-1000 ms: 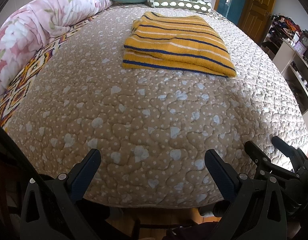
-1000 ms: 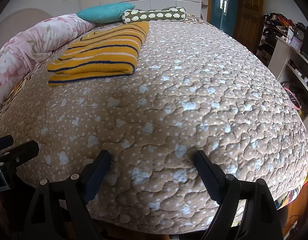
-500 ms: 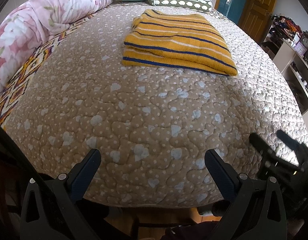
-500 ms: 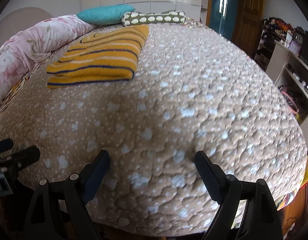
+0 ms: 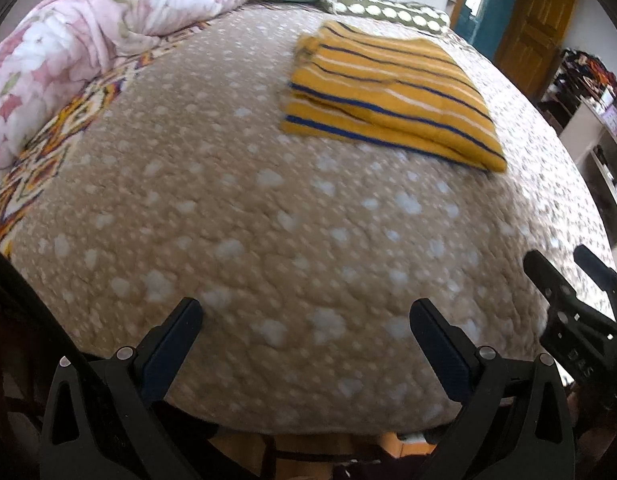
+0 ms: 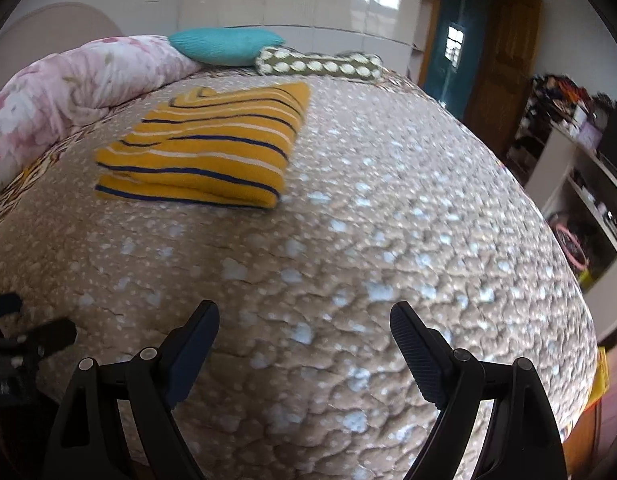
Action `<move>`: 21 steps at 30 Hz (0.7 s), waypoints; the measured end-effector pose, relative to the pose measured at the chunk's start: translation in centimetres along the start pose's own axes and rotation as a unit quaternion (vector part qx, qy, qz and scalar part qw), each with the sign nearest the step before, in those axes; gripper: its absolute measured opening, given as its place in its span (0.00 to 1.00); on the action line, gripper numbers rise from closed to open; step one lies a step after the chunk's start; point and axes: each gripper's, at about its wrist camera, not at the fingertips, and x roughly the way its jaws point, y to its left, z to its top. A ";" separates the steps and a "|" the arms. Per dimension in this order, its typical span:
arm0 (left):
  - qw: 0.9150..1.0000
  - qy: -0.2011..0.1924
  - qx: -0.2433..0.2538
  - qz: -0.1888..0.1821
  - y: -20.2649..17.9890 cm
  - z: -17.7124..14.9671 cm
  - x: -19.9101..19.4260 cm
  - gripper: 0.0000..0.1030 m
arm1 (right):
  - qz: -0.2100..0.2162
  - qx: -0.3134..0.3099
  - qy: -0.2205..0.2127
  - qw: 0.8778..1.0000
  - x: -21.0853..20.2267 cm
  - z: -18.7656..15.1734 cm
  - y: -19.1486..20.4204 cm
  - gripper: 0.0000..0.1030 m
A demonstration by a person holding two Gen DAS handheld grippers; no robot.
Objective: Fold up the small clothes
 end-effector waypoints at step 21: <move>1.000 -0.018 0.011 0.011 1.9 5.4 3.2 1.00 | 0.038 -0.014 -0.005 0.999 3.5 4.9 4.2 0.88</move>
